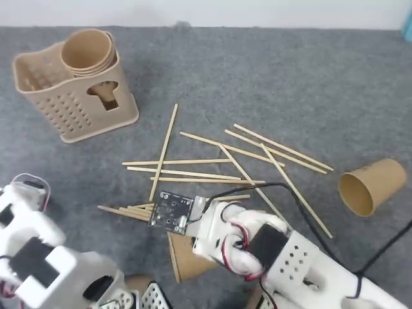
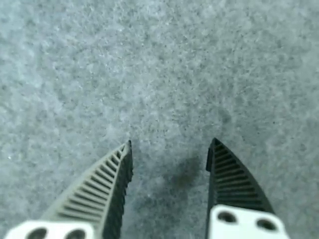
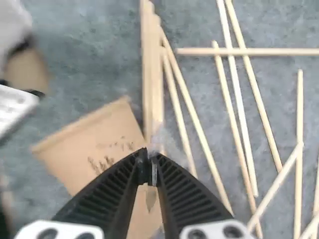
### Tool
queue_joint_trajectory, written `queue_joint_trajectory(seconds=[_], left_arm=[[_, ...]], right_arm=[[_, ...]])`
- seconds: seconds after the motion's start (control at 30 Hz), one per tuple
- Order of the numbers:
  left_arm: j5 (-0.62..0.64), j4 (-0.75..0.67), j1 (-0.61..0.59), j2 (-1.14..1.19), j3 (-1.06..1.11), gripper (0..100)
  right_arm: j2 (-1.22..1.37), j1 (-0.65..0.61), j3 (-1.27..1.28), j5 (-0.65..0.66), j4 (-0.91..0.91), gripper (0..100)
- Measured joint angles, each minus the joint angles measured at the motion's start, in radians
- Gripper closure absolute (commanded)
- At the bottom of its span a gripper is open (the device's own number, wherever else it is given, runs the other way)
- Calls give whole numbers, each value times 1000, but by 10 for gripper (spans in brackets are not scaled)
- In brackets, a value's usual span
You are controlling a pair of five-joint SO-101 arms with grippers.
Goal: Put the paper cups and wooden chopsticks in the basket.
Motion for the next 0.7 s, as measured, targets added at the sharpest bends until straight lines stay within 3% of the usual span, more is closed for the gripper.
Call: queue_joint_trajectory(seconds=[0.17,0.3,0.43,0.7], left_arm=[[6,0,-17,0,0,772],[14,0,-15,0,0,772],[31,0,-15,0,0,772],[37,0,-17,0,-11,772]], right_arm=[[-40,-178,-31,-117,41,821],[-43,-296,-25,-226,21,884],[-43,-505,44,-212,-25,983],[-43,-440,224,-124,-219,980]])
